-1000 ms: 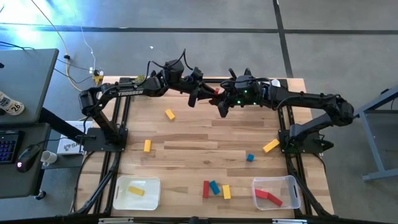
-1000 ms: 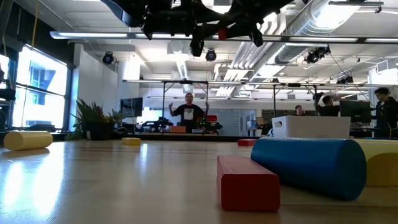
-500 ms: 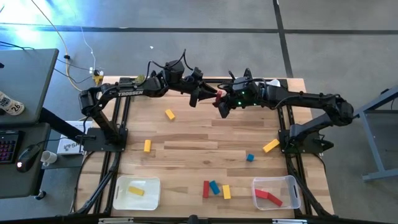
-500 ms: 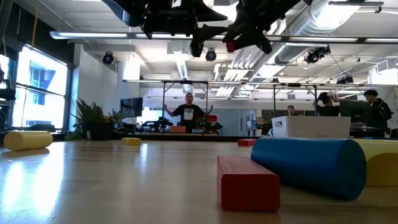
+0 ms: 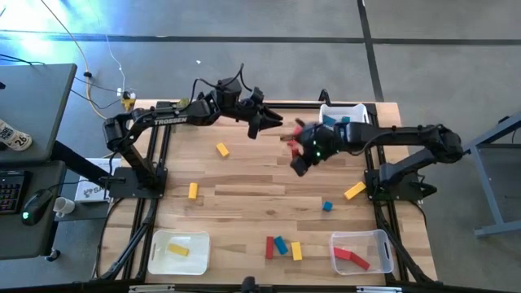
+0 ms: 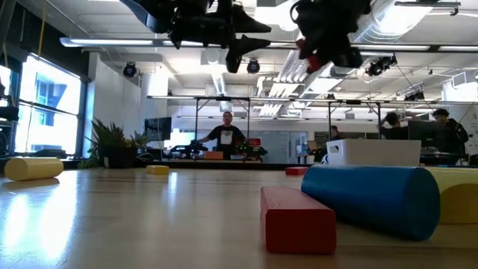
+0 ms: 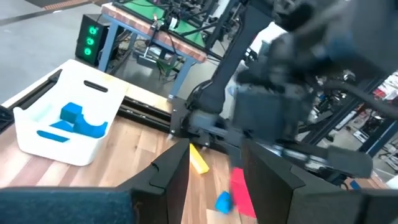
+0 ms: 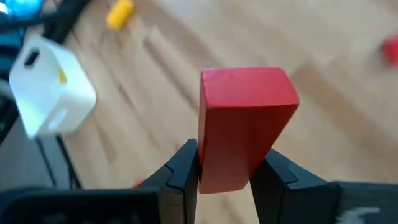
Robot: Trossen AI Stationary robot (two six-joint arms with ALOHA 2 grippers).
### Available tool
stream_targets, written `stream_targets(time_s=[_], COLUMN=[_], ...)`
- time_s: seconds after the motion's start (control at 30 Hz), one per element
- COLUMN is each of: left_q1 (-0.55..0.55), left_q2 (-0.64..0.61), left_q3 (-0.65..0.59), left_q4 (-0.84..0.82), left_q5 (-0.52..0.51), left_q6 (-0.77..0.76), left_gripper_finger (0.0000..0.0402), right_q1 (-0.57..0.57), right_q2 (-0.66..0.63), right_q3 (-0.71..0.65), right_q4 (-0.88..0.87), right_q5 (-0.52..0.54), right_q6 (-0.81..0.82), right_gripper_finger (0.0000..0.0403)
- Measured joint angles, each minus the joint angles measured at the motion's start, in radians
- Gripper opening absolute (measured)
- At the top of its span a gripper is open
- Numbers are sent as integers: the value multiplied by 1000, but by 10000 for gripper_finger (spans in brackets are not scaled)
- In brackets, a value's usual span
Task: Sort & place blocks by color
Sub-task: Put the red block into the transparent bin
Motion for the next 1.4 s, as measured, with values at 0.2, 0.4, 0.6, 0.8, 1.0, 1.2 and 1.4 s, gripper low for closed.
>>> stream_targets(time_s=[0.2,0.4,0.6,0.8,1.0,1.2,1.4], left_q1=[6,6,6,7,7,7,7], left_q2=[0,0,0,0,0,0,0], left_q3=[0,0,0,0,0,0,0], left_q4=[-2,-57,-140,-160,-158,-158,-158], left_q5=[0,-6,-65,-109,-112,-112,-112], left_q6=[44,149,224,273,281,281,281], left_gripper_finger=[133,133,133,133,133,133,133], right_q1=[139,289,431,579,725,848,934], right_q2=[0,0,0,0,0,26,84], right_q3=[0,0,0,0,0,0,0], right_q4=[-115,-227,-287,-316,-342,-380,-365], right_q5=[-59,-77,-62,-54,-54,-118,-165], right_q6=[157,371,623,865,1052,1143,1206], right_gripper_finger=[88,88,88,88,88,88,88])
